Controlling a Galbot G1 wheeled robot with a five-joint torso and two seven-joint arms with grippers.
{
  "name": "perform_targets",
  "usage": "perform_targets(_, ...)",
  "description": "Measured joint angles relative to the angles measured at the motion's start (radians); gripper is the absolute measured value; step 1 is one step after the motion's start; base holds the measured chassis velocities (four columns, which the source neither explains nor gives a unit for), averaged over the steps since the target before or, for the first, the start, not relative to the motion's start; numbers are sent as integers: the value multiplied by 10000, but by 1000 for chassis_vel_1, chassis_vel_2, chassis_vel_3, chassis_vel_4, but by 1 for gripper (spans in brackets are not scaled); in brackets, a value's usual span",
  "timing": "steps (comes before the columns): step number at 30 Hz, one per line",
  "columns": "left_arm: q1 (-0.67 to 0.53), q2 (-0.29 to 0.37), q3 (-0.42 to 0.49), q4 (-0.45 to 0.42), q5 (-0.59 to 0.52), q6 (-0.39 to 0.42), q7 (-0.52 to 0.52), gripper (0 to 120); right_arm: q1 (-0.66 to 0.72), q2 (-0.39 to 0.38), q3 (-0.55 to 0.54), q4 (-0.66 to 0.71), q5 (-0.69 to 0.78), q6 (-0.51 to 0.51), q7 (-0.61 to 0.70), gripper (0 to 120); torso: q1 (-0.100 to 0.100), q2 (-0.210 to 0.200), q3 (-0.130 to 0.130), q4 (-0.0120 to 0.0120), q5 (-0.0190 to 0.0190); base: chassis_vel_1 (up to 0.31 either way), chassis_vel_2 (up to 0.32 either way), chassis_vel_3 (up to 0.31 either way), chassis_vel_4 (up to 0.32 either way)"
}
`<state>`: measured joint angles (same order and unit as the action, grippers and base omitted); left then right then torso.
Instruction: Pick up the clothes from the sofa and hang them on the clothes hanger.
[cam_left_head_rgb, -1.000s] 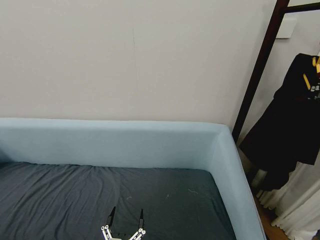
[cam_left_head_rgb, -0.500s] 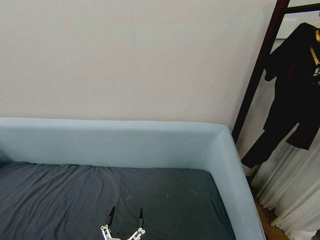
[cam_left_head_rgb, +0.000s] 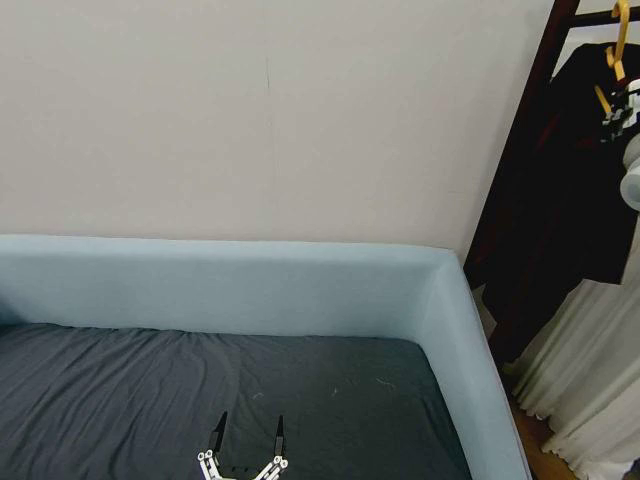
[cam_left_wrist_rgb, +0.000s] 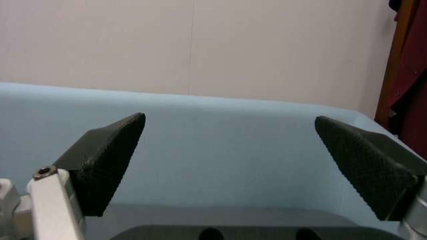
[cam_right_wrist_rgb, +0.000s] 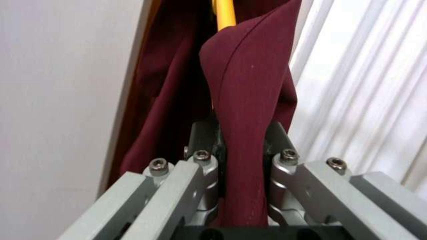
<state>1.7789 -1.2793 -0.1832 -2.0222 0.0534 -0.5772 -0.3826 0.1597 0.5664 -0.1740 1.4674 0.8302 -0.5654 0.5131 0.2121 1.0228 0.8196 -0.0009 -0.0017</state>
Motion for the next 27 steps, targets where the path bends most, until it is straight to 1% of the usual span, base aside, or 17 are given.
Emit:
perform_targets(3,7,-6,-13,-2,-7,-12,0,100,541,401,-240,-235,807,-243,631,8,0,0,0,-2,2,0,0,0,0)
perform_targets(4,7,-6,-13,-2,-7,-12,0,100,541,401,-240,-235,807,-243,631,8,0,0,0,-2,2,0,0,0,0)
perform_targets(7,14,-44,-30,7,5,-125,21,100,1076,790,-417,-594,1668,-477,1210,8,0,0,0,0,6,0,0,0,0)
perform_targets(8,14,-44,-30,7,5,-125,21,100,1076,790,-417,-594,1668,-477,1210,8,0,0,0,0,6,0,0,0,0)
perform_targets(13,72,-56,-107,8,44,-206,40,100,1905,1341,-886,-1493,2056,-770,1899,8,0,0,0,-4,5,0,0,0,0)
perform_targets(14,72,-56,-107,8,44,-206,40,100,1905,1341,-886,-1493,2056,-770,1899,8,0,0,0,-4,5,0,0,0,0)
perform_targets(19,-8,-62,-108,192,96,-320,78,100,2695,2007,-1347,-2379,2488,-837,2430,8,0,0,0,-2,9,0,0,0,0)
perform_targets(22,-19,-56,-107,196,122,-367,102,100,2925,2224,-1454,-2675,2656,-854,2672,8,0,-1,1,-2,9,0,0,0,0)
perform_targets(24,-34,-34,-104,211,231,-411,137,100,3248,2591,-1556,-2945,3152,-968,3314,8,1,-1,0,-4,6,0,0,0,0)
perform_targets(25,-34,-34,-104,211,231,-411,137,100,3248,2591,-1556,-2945,3152,-968,3314,8,1,-1,0,-4,6,0,0,0,0)
perform_targets(26,-54,-28,-103,256,273,-440,143,100,3376,2755,-1599,-3058,3406,-1020,3578,8,0,0,0,-5,6,0,0,0,0)
perform_targets(27,-76,-26,-100,295,302,-464,145,100,3514,2959,-1640,-3271,3595,-1058,3832,8,0,0,0,-2,1,0,0,0,0)
